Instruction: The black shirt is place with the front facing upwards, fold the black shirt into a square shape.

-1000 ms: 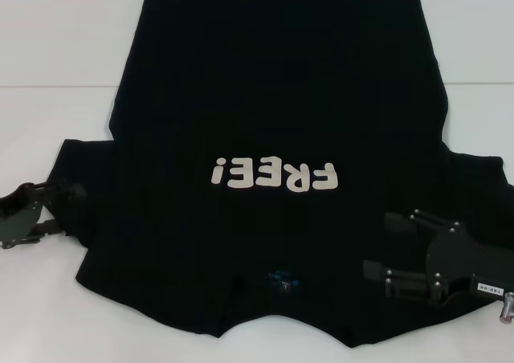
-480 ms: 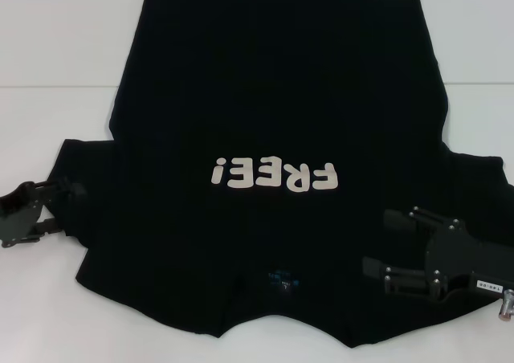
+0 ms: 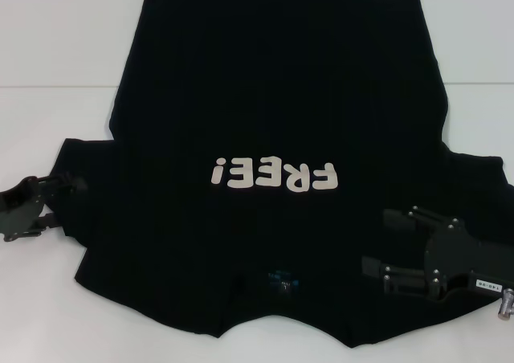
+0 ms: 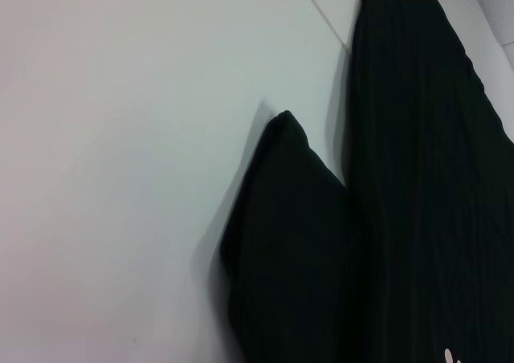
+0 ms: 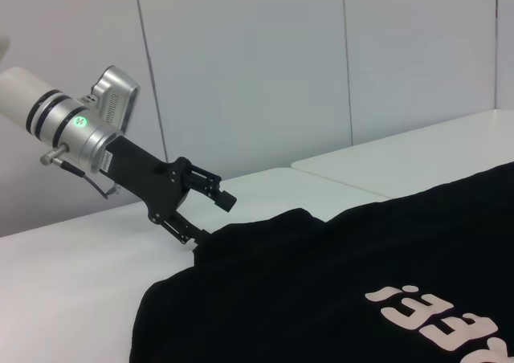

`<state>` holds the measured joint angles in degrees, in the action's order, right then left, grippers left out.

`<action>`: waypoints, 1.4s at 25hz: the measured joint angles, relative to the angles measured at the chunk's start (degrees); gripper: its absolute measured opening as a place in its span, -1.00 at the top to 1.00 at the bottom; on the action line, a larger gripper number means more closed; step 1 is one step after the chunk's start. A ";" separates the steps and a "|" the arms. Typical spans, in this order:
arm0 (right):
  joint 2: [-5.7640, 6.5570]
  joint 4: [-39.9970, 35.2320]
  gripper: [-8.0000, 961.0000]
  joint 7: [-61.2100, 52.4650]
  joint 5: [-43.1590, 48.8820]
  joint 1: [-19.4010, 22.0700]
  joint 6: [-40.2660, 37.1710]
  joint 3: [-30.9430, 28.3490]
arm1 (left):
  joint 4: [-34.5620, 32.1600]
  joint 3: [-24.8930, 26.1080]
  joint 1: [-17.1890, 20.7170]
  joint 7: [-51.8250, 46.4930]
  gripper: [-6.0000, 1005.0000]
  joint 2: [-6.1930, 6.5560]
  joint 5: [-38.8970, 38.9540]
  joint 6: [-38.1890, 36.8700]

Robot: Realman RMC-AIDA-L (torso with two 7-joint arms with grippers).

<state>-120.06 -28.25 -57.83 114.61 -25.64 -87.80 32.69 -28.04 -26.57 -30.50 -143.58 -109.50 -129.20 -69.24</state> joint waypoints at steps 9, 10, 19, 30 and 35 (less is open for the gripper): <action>0.00 0.04 -0.86 0.00 0.00 -0.03 -0.09 0.00 | -0.01 -0.53 -0.16 0.26 -0.69 -0.09 0.00 0.32; 0.00 0.04 -0.86 0.00 0.00 -0.03 -0.10 0.00 | -0.03 -0.56 -0.18 0.27 -0.68 -0.11 0.00 0.44; 0.00 -0.23 -0.85 0.00 -0.07 -0.02 -0.59 0.00 | -0.15 -4.21 -0.26 -0.14 -0.46 -1.04 -0.03 4.67; 0.09 -0.40 -0.85 0.00 -0.56 0.06 -1.04 0.00 | -0.06 -4.29 -0.52 0.18 0.44 -1.17 -0.09 5.69; 0.09 -0.41 -0.84 0.00 -0.56 0.03 -1.17 0.00 | -0.08 -4.27 -0.54 0.30 0.76 -1.17 -0.09 6.31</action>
<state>-119.97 -28.65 -57.83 114.05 -25.61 -88.97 32.70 -28.12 -30.84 -31.04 -143.28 -110.67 -129.29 -62.93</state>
